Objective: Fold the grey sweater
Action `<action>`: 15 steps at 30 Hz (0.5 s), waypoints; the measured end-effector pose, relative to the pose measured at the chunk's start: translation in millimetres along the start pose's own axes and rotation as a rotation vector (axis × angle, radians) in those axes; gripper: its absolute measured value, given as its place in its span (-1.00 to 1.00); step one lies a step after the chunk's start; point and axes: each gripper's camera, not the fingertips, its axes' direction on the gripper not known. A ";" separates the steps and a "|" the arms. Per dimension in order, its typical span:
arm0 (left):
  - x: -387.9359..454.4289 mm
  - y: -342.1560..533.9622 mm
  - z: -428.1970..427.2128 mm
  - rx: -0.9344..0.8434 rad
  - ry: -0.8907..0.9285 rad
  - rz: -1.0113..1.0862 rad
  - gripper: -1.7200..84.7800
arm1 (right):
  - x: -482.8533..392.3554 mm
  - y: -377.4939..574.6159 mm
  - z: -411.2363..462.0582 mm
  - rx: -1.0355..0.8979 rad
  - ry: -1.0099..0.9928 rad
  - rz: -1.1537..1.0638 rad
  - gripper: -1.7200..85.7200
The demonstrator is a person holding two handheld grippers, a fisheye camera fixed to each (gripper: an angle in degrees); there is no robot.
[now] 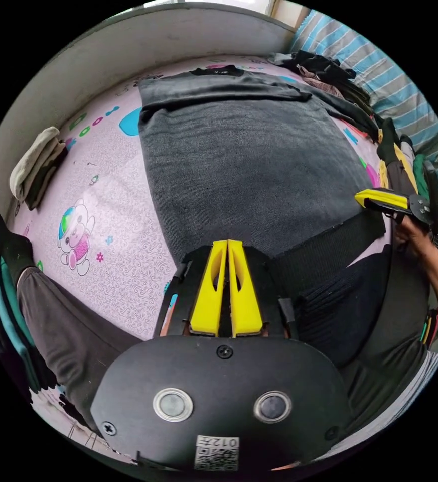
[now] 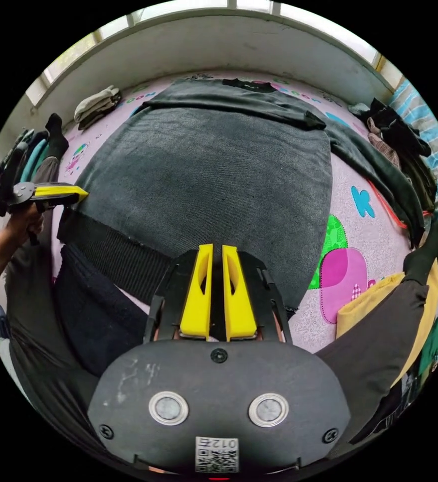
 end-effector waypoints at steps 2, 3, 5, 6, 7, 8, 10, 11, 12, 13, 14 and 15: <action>-5.9 0.2 -4.9 -0.030 0.015 -0.026 -0.95 | 14.5 -2.1 -9.3 -0.051 -0.095 0.079 -0.96; -9.0 3.7 -13.2 -0.012 0.018 -0.036 -0.95 | 17.6 -0.9 -13.4 -0.051 -0.114 0.092 -0.96; -11.3 8.8 -25.2 0.005 0.057 -0.028 -0.94 | 22.8 5.1 -27.2 -0.093 -0.130 0.088 -0.97; -10.4 9.8 -28.6 -0.014 0.088 -0.012 -0.94 | 22.7 6.1 -28.8 -0.116 -0.127 0.076 -0.97; -7.1 9.5 -28.3 -0.042 0.104 0.009 -0.94 | 21.9 7.2 -29.8 -0.168 -0.119 0.053 -0.97; -4.3 8.9 -27.1 -0.057 0.106 0.025 -0.94 | 20.3 7.1 -30.2 -0.203 -0.118 0.036 -0.97; 9.3 4.2 -17.4 -0.103 0.060 0.082 -0.94 | 17.0 2.7 -29.1 -0.238 -0.102 0.020 -0.97; 12.2 2.5 -13.5 -0.119 0.038 0.089 -0.94 | 14.4 -2.1 -25.9 -0.263 -0.067 0.011 -0.97; 16.8 -1.2 -4.4 -0.160 0.009 0.100 -0.94 | 13.2 -4.7 -23.1 -0.282 -0.050 0.008 -0.97; 20.7 -4.8 5.6 -0.211 -0.004 0.117 -0.94 | 10.7 -9.3 -14.9 -0.334 -0.030 -0.005 -0.97; 22.1 -6.4 10.7 -0.238 -0.013 0.123 -0.94 | 8.6 -12.8 -12.5 -0.337 -0.023 -0.025 -0.98; 23.6 -8.8 11.7 -0.228 -0.025 0.131 -0.94 | 8.0 -13.6 -13.4 -0.338 -0.016 -0.033 -0.97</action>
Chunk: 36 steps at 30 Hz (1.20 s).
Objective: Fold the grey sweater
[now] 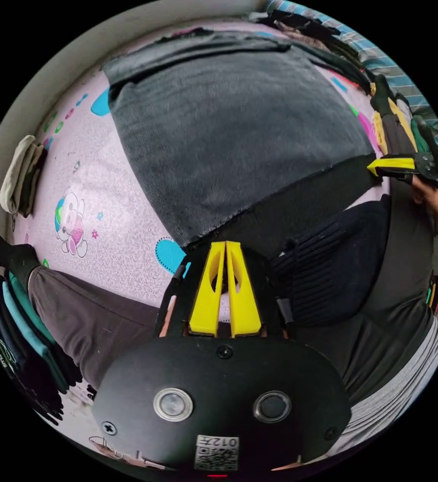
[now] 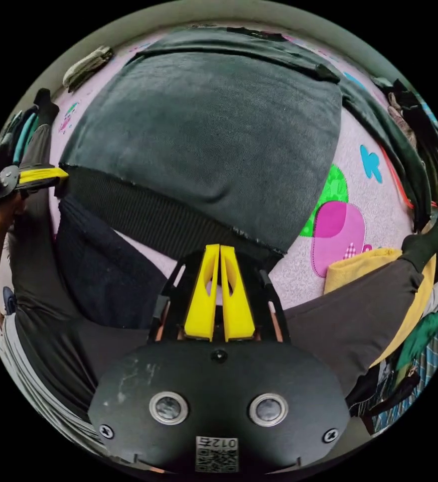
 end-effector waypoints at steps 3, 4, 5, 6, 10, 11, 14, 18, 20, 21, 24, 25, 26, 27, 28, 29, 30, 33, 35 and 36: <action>-2.9 -8.5 1.9 -0.020 0.002 -0.010 -0.94 | -0.3 -4.6 -0.5 -0.006 0.015 -0.022 -0.97; -4.2 -12.1 2.3 -0.025 0.009 -0.010 -0.93 | 0.6 -6.3 -0.7 -0.007 0.017 -0.028 -0.97; -4.6 -14.0 2.5 -0.028 0.011 -0.008 -0.93 | 2.2 -8.1 -1.1 -0.007 0.014 -0.027 -0.96; -4.5 -18.2 2.1 -0.036 0.015 0.000 -0.93 | 3.0 -8.8 -1.0 -0.011 0.012 -0.025 -0.96; 27.0 -21.7 -23.0 0.066 0.107 0.219 -0.87 | -19.8 3.0 -27.3 0.170 -0.186 -0.198 -0.86; 34.1 -21.1 -27.6 0.084 0.116 0.259 -0.86 | -31.6 5.0 -32.6 0.192 -0.251 -0.262 -0.84; 73.6 -16.3 -40.6 0.144 0.119 0.438 -0.78 | -71.7 12.8 -37.4 0.233 -0.226 -0.468 -0.76; 122.8 -15.7 -17.2 0.022 -0.047 0.626 -0.67 | -113.1 18.0 -23.0 0.211 -0.087 -0.688 -0.64; 129.9 -20.4 -4.7 -0.025 -0.074 0.635 -0.64 | -130.5 16.3 -6.8 0.152 -0.015 -0.801 -0.58; 130.8 -24.8 1.8 -0.046 -0.071 0.624 -0.63 | -133.9 15.6 -1.7 0.133 0.008 -0.825 -0.58; 131.6 -36.2 11.4 -0.074 -0.114 0.611 -0.61 | -141.3 18.2 13.2 0.138 0.133 -0.904 -0.64; 132.7 -40.7 11.9 -0.070 -0.127 0.615 -0.61 | -138.1 13.7 12.8 0.124 0.126 -0.887 -0.72; 133.4 -42.8 12.0 -0.067 -0.134 0.619 -0.61 | -133.5 10.6 11.2 0.116 0.114 -0.896 -0.83; 134.8 -47.1 12.9 -0.066 -0.140 0.635 -0.61 | -130.1 8.2 10.5 0.101 0.077 -0.900 -0.84; 135.7 -51.9 15.8 -0.077 -0.146 0.651 -0.62 | -119.0 -1.3 10.3 0.064 -0.009 -0.854 -0.85; 135.9 -54.4 17.6 -0.081 -0.151 0.658 -0.62 | -104.2 -12.3 9.5 0.030 -0.111 -0.812 -0.86; 135.5 -59.4 18.8 -0.077 -0.155 0.674 -0.63 | -95.5 -18.2 8.6 0.014 -0.173 -0.785 -0.87; 129.2 -73.5 19.9 -0.086 -0.145 0.726 -0.71 | -50.3 -40.5 3.0 -0.024 -0.506 -0.681 -0.91; 127.2 -81.3 20.2 -0.128 -0.107 0.806 -0.80 | -22.3 -48.3 6.8 -0.059 -0.727 -0.648 -0.94; 125.3 -88.3 22.6 -0.202 0.015 0.852 -0.82 | -17.1 -49.1 8.8 -0.066 -0.761 -0.643 -0.94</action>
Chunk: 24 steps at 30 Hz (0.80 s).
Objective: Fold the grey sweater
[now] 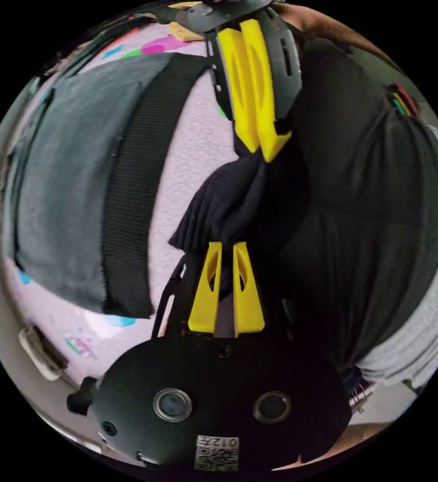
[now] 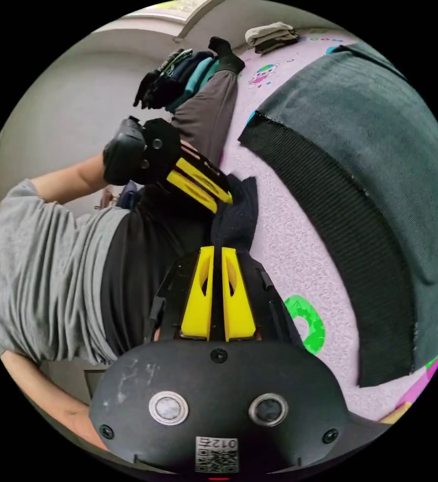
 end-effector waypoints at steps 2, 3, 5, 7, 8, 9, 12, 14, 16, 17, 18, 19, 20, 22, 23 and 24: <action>-10.5 -2.3 2.9 -0.008 0.222 0.061 -0.86 | 15.5 8.8 -5.0 0.022 -0.091 0.017 -0.94; -18.4 -1.4 2.8 -0.005 0.319 0.088 -0.88 | 19.1 10.0 -5.5 0.027 -0.099 0.031 -0.94; -37.1 0.9 1.0 0.006 0.408 0.084 -0.89 | 25.1 10.4 -9.1 0.049 -0.063 0.053 -0.89; -68.2 4.7 4.3 0.040 0.531 0.034 -0.91 | 17.8 7.7 -16.2 0.087 0.051 0.036 -0.81; -76.4 5.9 6.8 0.048 0.567 0.014 -0.91 | 6.7 5.0 -19.5 0.109 0.122 -0.015 -0.72; -91.3 8.8 12.4 0.065 0.642 -0.024 -0.92 | -0.1 3.3 -19.7 0.115 0.161 -0.043 -0.70; -114.6 14.3 20.2 0.106 0.747 -0.076 -0.92 | -34.3 -7.7 0.6 0.044 0.330 -0.227 -0.62; -119.7 13.5 18.8 0.111 0.753 -0.067 -0.92 | -48.1 -17.2 28.0 -0.032 0.473 -0.333 -0.61; -121.7 8.9 15.3 0.098 0.741 -0.043 -0.92 | -51.0 -24.4 43.9 -0.064 0.567 -0.393 -0.67; -122.1 7.7 14.4 0.093 0.734 -0.041 -0.92 | -49.0 -29.2 53.2 -0.104 0.603 -0.414 -0.75; -123.2 5.9 12.9 0.083 0.718 -0.045 -0.92 | -47.2 -31.5 57.4 -0.138 0.607 -0.421 -0.78; -124.5 4.9 11.3 0.076 0.704 -0.056 -0.92 | -42.8 -35.4 62.5 -0.199 0.579 -0.423 -0.86; -125.2 4.8 9.9 0.075 0.696 -0.061 -0.92 | -37.6 -38.8 60.4 -0.224 0.507 -0.399 -0.89; -127.2 6.4 1.5 0.096 0.669 -0.093 -0.92 | -20.3 -45.9 47.9 -0.242 0.279 -0.296 -0.91; -127.2 7.1 -1.5 0.111 0.664 -0.102 -0.92 | 0.9 -49.9 39.1 -0.244 0.088 -0.187 -0.91; -126.5 8.4 -7.1 0.136 0.638 -0.124 -0.92 | 13.5 -51.0 35.9 -0.241 0.014 -0.127 -0.91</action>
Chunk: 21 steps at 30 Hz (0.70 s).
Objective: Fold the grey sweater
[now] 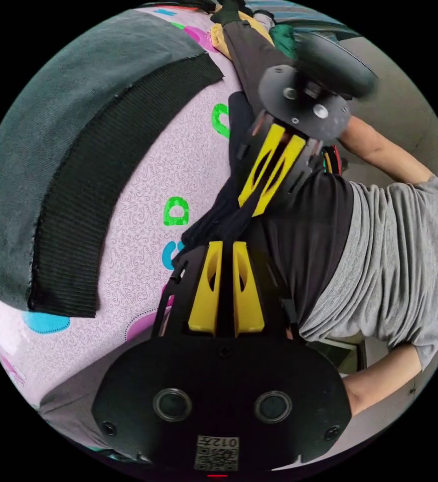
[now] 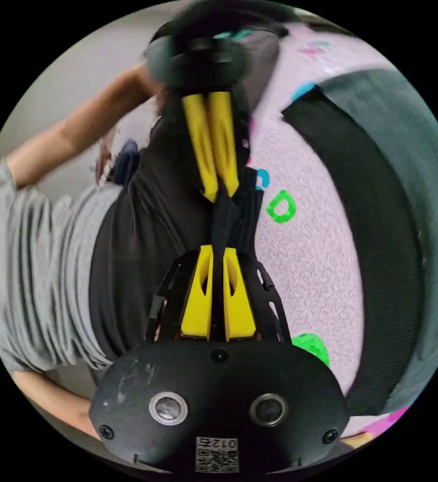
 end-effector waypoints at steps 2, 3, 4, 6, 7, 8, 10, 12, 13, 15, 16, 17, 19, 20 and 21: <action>1.4 2.3 -7.3 0.054 -0.079 -0.077 -0.92 | 38.7 9.1 -8.0 0.097 -0.012 0.167 -0.90; 0.7 4.9 -12.7 0.093 -0.104 -0.133 -0.92 | 45.1 10.7 -8.0 0.112 0.008 0.199 -0.89; -0.4 8.0 -17.3 0.118 -0.113 -0.187 -0.93 | 52.8 11.9 -5.8 0.130 0.021 0.224 -0.88; -0.1 14.0 -22.4 0.141 -0.119 -0.245 -0.93 | 52.5 14.2 -3.1 0.156 0.027 0.200 -0.86; 2.3 18.7 -26.0 0.152 -0.106 -0.255 -0.93 | 50.7 17.6 -2.7 0.171 0.037 0.196 -0.85; 3.8 21.6 -28.9 0.161 -0.109 -0.260 -0.94 | 48.8 22.3 -3.2 0.185 0.043 0.197 -0.82; 9.2 38.3 -48.3 0.217 -0.187 -0.325 -0.94 | 47.4 31.9 -10.3 0.201 0.071 0.239 -0.76; 12.9 49.9 -65.0 0.272 -0.241 -0.380 -0.94 | 40.6 48.3 -29.3 0.272 0.126 0.264 -0.76; 16.9 52.9 -73.7 0.304 -0.290 -0.400 -0.94 | 34.4 62.1 -46.0 0.339 0.171 0.269 -0.77; 23.1 49.2 -81.6 0.345 -0.375 -0.430 -0.94 | 28.9 84.8 -71.5 0.430 0.301 0.322 -0.79; 25.8 41.3 -81.6 0.339 -0.434 -0.450 -0.95 | 29.9 98.8 -85.4 0.456 0.400 0.381 -0.79; 26.3 36.5 -80.4 0.324 -0.466 -0.461 -0.95 | 35.9 111.0 -95.9 0.448 0.480 0.457 -0.78; 27.2 17.1 -73.5 0.274 -0.561 -0.482 -0.95 | 48.5 125.7 -105.2 0.407 0.536 0.554 -0.77; 28.0 12.4 -71.8 0.267 -0.575 -0.472 -0.96 | 55.3 133.0 -107.8 0.394 0.554 0.589 -0.78; 29.9 3.7 -68.7 0.254 -0.621 -0.461 -0.96 | 57.8 135.4 -108.2 0.390 0.568 0.600 -0.78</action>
